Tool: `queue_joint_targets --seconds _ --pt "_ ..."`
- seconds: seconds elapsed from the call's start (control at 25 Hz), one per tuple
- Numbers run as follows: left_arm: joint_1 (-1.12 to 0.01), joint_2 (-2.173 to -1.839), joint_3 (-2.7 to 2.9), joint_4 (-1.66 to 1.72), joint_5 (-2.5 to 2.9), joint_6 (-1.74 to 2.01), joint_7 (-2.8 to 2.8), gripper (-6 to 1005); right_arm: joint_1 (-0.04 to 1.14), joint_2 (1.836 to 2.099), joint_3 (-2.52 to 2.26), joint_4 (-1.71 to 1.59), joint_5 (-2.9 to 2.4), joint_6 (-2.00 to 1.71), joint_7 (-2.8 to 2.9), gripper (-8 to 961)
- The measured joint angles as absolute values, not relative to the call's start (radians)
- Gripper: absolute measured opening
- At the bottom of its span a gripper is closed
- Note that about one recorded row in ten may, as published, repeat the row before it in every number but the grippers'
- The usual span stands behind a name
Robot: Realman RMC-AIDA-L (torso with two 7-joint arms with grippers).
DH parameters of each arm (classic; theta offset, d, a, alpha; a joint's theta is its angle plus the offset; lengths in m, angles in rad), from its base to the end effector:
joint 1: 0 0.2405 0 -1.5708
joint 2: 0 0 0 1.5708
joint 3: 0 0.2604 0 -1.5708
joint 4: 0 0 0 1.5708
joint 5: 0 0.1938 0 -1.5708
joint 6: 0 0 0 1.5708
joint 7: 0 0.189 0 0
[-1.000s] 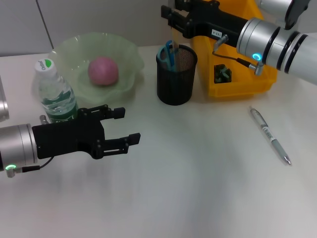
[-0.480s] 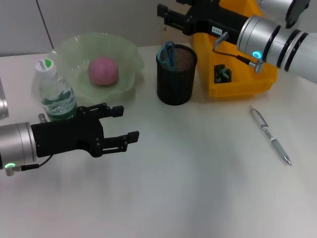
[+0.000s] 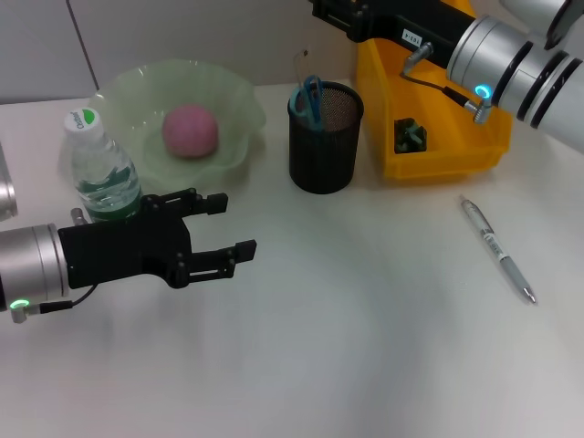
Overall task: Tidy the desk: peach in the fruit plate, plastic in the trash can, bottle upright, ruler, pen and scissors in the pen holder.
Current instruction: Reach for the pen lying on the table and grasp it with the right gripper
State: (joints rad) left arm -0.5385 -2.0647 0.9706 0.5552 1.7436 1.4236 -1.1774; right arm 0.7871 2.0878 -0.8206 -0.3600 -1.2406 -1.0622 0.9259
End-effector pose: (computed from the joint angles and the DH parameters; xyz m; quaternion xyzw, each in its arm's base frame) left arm -0.2194 0.3382 -0.0696 -0.9513 -0.1286 -0.2464 0.1332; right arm 0.1548 0.4625 -0.0211 -0.8352 0.1540 0.3759 0.3706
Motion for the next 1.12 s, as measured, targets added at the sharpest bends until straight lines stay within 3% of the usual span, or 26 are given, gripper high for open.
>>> queue_joint_targets --seconds 0.68,1.12 --pt "-0.534 -2.066 0.975 0.548 1.745 1.417 -1.164 755 0.771 2.089 -0.818 -0.347 -1.212 -1.076 0.901 650" --pt "-0.526 -2.067 0.968 0.546 1.743 1.416 -1.152 752 0.714 2.089 -0.817 -0.329 -1.047 -1.279 0.722 648"
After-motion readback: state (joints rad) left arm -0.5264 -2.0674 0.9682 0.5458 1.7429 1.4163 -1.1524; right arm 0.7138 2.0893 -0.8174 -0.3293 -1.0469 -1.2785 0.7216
